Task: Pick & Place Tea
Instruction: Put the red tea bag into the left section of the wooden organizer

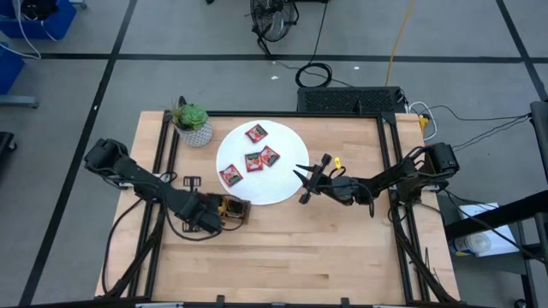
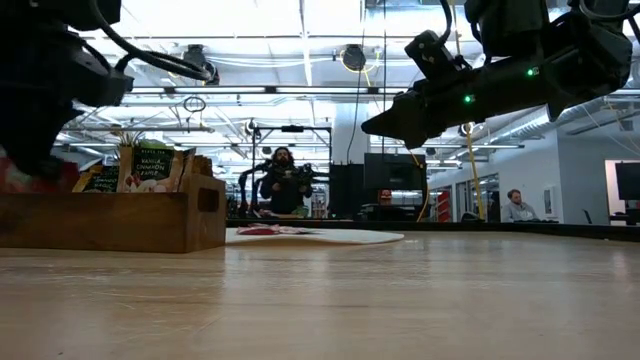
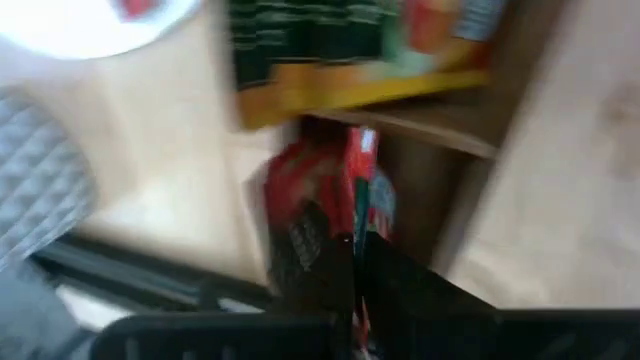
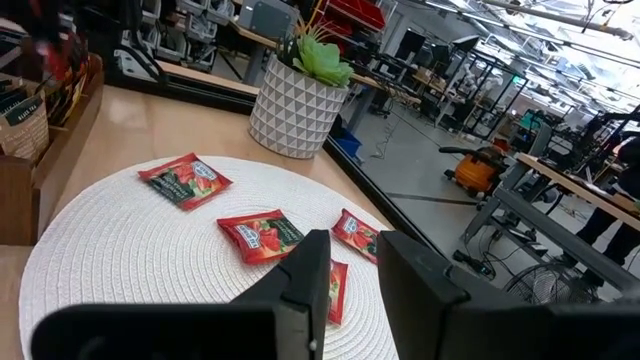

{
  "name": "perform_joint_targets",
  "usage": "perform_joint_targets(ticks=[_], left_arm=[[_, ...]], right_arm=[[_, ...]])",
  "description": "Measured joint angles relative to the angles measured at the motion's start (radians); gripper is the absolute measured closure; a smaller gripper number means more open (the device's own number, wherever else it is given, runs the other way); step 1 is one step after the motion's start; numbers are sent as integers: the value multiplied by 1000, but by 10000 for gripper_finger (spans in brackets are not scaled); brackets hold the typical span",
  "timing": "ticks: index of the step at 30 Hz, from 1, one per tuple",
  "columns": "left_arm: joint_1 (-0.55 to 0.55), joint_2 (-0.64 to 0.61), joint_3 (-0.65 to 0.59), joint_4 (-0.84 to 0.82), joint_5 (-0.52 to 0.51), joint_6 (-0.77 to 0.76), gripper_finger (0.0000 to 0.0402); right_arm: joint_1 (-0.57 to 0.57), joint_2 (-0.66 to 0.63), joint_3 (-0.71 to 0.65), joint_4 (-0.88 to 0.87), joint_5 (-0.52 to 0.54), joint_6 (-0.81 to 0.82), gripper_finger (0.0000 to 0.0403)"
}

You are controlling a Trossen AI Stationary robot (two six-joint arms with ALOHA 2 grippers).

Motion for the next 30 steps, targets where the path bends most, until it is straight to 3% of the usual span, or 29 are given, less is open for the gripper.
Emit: perform_joint_targets(ticks=[10, 17, 21, 25, 27, 30], left_arm=[[0, 0, 55, -173, -173, -202, 266], [0, -1, 135, -211, -142, -222, 231], [0, -5, 160, -150, -7, -173, 259], [4, -4, 132, -63, 107, -90, 359], [10, -4, 118, -22, 108, -85, 387], [11, -4, 93, -1, 25, -118, 389]], right_arm=[[0, 0, 0, 0, 0, 0, 330], [0, 0, 0, 0, 0, 0, 330], [0, 0, 0, 0, 0, 0, 330], [0, 0, 0, -14, 0, 0, 330], [0, 1, 0, -22, 0, 0, 330], [0, 1, 0, -37, 0, 0, 330]])
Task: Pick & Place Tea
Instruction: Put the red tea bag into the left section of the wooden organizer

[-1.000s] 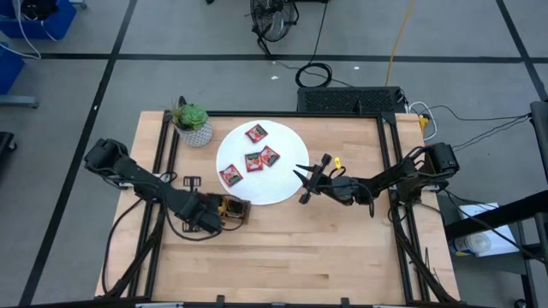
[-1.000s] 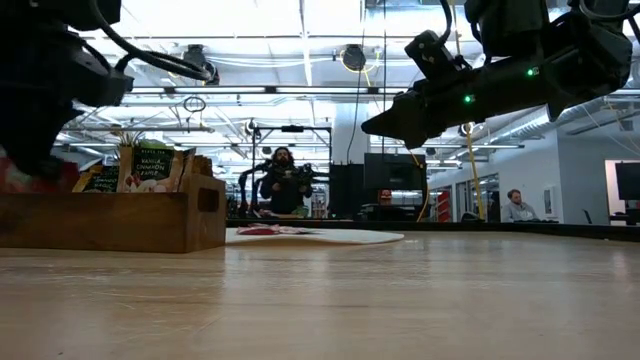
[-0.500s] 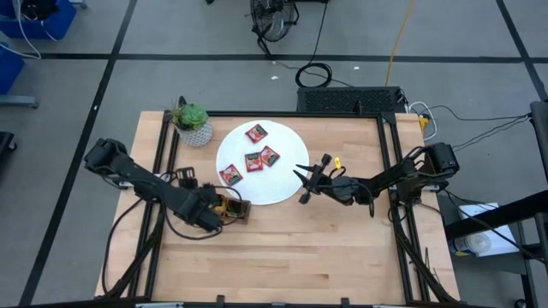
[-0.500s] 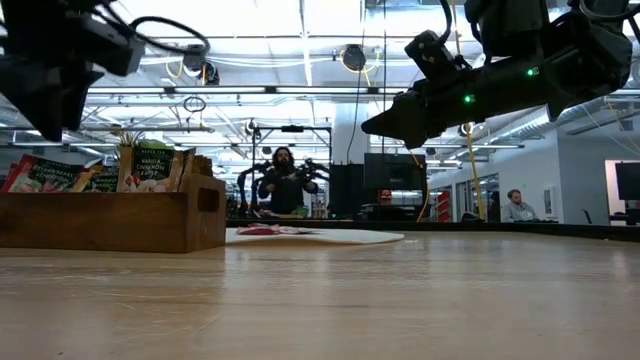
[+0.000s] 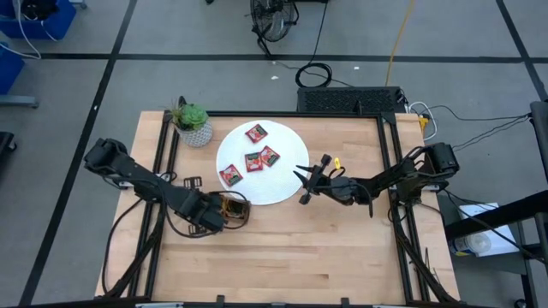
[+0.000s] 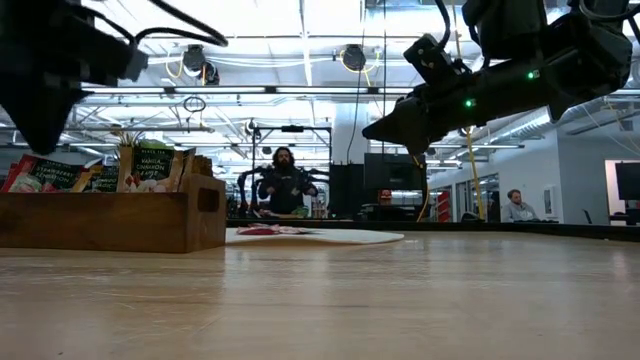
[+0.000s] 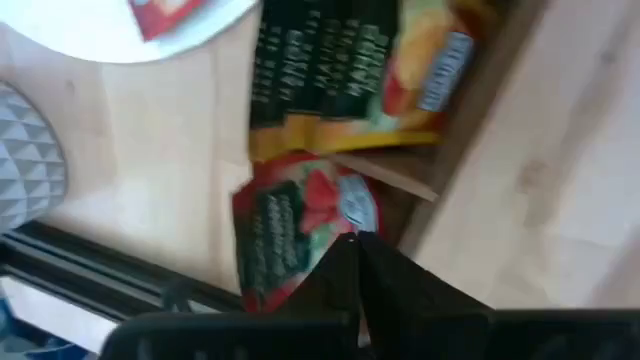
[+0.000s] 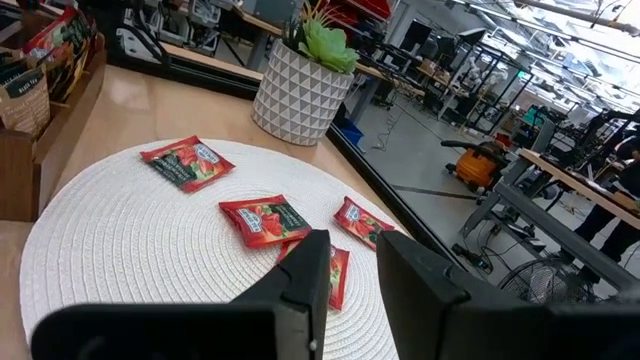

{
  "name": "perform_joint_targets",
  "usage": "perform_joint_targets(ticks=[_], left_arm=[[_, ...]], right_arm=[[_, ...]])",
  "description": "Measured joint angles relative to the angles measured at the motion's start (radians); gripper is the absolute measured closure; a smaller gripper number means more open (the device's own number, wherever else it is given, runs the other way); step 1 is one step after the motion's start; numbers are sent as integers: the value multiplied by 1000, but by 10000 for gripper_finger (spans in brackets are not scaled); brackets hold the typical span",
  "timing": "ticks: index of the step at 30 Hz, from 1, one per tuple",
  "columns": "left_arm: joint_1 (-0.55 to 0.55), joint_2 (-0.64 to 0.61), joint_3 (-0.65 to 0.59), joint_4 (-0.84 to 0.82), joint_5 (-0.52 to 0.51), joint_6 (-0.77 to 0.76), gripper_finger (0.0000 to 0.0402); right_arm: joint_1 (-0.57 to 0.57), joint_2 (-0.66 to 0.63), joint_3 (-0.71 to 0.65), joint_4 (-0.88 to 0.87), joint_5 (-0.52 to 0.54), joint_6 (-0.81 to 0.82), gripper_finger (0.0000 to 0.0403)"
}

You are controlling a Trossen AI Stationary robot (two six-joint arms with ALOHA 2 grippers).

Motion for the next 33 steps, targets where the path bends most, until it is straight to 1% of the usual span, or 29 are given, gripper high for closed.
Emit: perform_joint_targets(ticks=[3, 7, 15, 19, 22, 27, 33], left_arm=[[5, 0, -38, 62, -12, -1, 397], [10, 0, -91, 131, 26, 6, 398], [9, 0, -163, 172, 35, -36, 398], [8, 0, -214, 252, 38, -36, 399], [9, 0, -253, 306, 70, -35, 398], [13, 1, -285, 310, 98, -51, 398], [32, 1, -287, 286, 92, -72, 398]], right_arm=[[0, 0, 0, -1, 0, 2, 330], [0, 0, 0, -12, 0, 11, 330], [0, 0, 0, -17, 0, 11, 330], [0, 0, 0, -17, 0, 11, 330], [0, 0, 0, -17, 0, 15, 330], [0, 0, 0, -17, 0, 18, 330], [0, 0, 0, -17, 0, 18, 330]])
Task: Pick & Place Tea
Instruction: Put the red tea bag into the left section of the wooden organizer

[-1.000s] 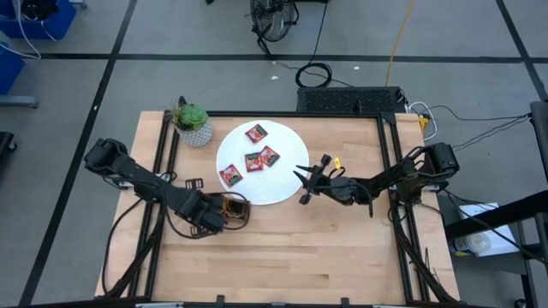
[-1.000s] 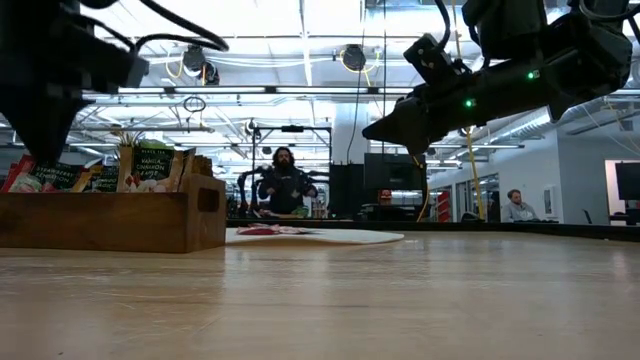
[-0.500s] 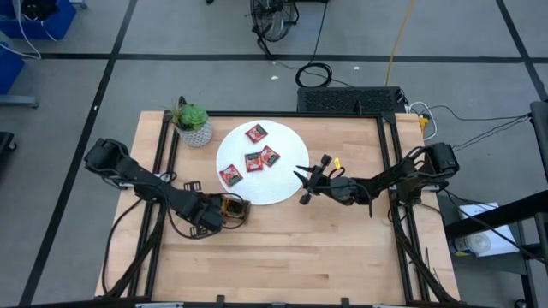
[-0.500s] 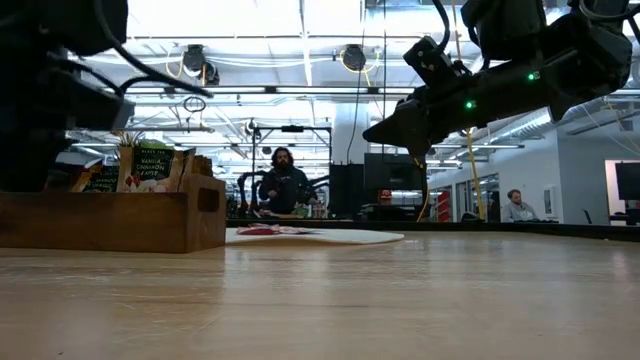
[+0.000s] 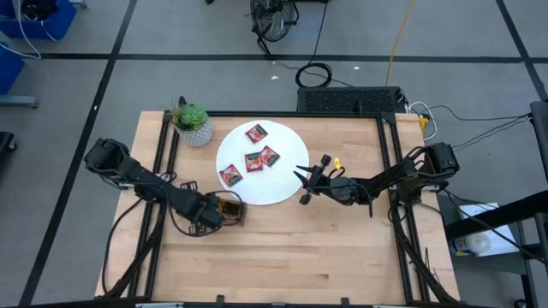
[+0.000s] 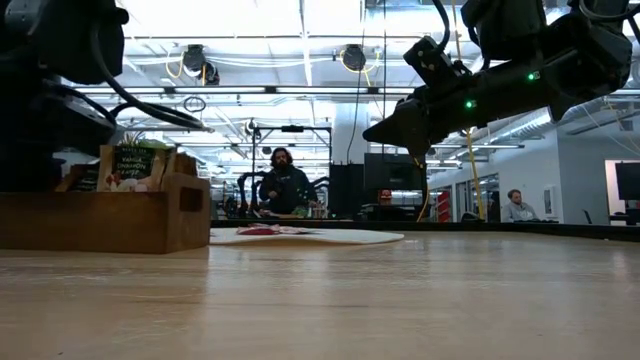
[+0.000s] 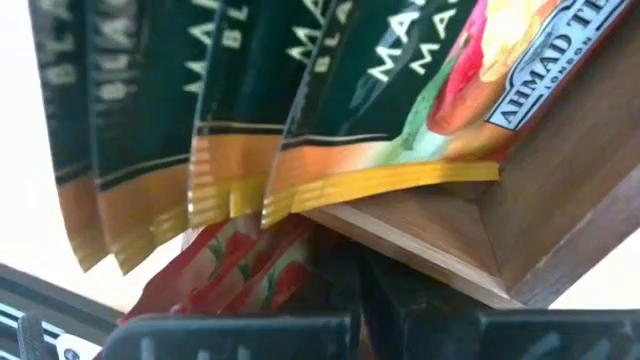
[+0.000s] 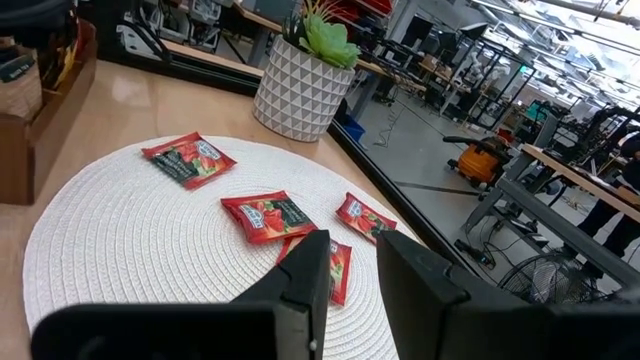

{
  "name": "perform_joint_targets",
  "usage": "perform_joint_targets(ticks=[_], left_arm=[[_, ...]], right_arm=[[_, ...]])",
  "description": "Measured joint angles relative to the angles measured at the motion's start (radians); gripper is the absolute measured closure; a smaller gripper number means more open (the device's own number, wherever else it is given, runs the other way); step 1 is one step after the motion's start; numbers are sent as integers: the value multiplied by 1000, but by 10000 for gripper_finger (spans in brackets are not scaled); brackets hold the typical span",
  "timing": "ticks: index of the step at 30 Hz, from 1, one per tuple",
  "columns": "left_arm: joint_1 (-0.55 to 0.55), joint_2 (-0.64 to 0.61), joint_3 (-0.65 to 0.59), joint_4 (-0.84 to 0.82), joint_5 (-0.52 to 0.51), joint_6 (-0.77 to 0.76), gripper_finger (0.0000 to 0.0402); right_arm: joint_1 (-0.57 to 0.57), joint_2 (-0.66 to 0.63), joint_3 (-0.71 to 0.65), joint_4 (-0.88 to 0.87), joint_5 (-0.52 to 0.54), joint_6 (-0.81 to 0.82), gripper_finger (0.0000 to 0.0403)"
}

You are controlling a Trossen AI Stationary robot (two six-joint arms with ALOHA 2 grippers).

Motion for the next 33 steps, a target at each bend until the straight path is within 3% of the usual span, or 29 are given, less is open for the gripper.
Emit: perform_joint_targets(ticks=[15, 23, 33], left_arm=[[4, 0, 48, -113, -84, 0, 395], [1, 0, 55, -135, -61, 13, 388], [-19, 0, 206, -273, -131, 32, 398]], right_arm=[[0, 0, 0, 0, 0, -1, 330], [0, 0, 0, 0, 0, -1, 330], [0, 0, 0, 0, 0, -1, 330]])
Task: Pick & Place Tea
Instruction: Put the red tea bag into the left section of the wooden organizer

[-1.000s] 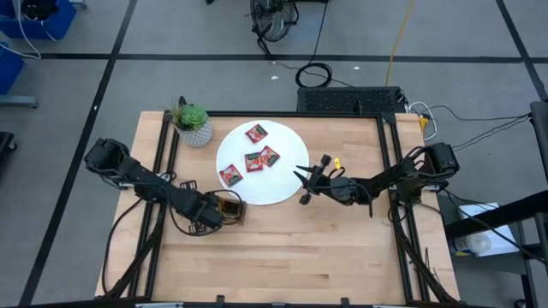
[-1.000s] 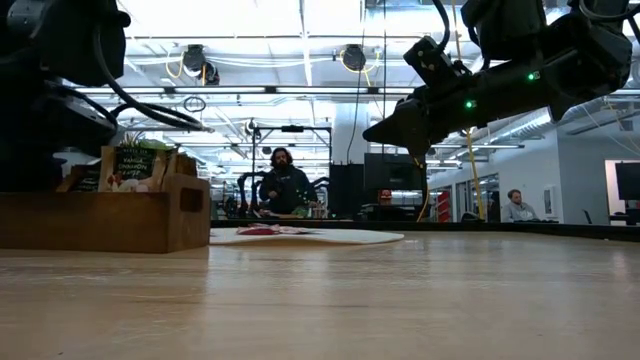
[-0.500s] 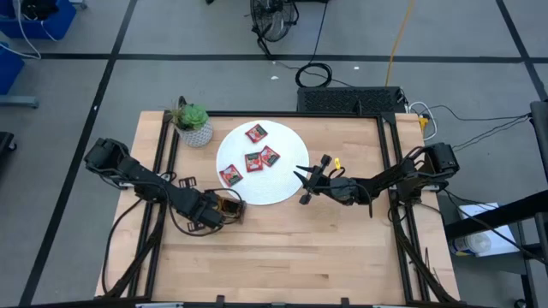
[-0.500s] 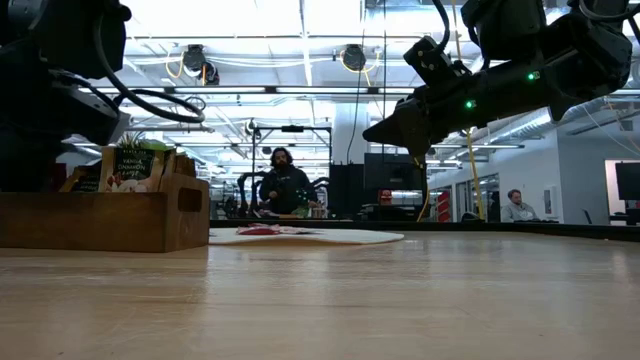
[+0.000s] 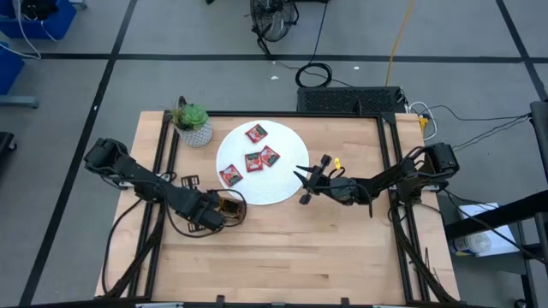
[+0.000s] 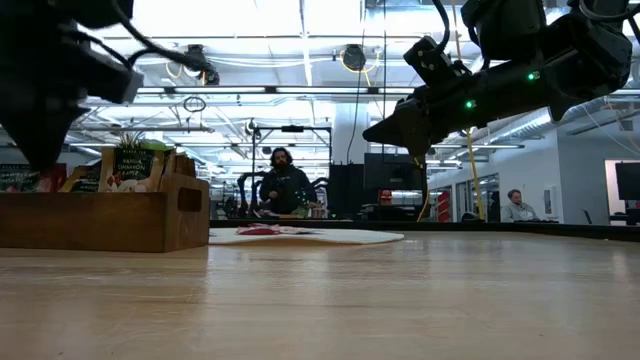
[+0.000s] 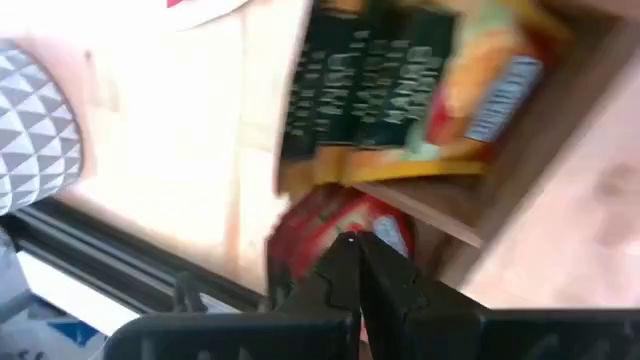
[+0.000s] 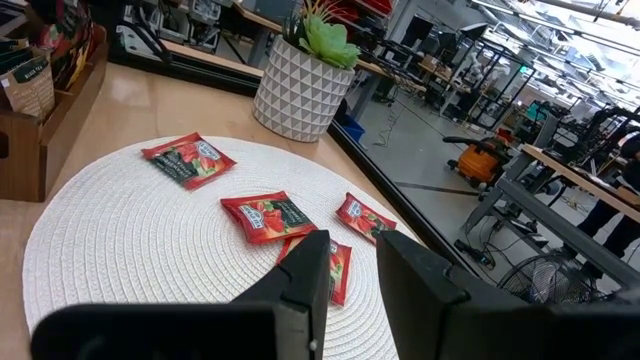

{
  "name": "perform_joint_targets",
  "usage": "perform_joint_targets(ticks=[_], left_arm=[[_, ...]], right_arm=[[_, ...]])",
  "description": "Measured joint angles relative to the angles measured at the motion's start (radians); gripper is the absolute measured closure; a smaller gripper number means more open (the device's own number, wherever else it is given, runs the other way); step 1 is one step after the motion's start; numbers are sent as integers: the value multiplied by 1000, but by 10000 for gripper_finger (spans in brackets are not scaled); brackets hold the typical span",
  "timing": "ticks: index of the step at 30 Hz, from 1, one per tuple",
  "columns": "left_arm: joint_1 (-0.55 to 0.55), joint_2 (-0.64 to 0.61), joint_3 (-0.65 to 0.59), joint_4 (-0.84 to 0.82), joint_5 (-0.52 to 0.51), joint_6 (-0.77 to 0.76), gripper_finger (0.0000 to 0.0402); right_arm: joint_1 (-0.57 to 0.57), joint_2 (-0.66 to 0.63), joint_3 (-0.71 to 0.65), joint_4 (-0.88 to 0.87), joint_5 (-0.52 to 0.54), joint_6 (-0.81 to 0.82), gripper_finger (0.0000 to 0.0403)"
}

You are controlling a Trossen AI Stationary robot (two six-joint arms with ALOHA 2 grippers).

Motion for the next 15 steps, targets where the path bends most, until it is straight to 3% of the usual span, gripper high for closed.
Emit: perform_joint_targets(ticks=[5, 15], left_arm=[[-45, -16, 6, 30, 74, -22, 399], [-155, -31, -64, 59, 57, -216, 400]], right_arm=[[0, -1, 0, -17, 0, 1, 330], [0, -1, 0, -39, -1, 2, 330]])
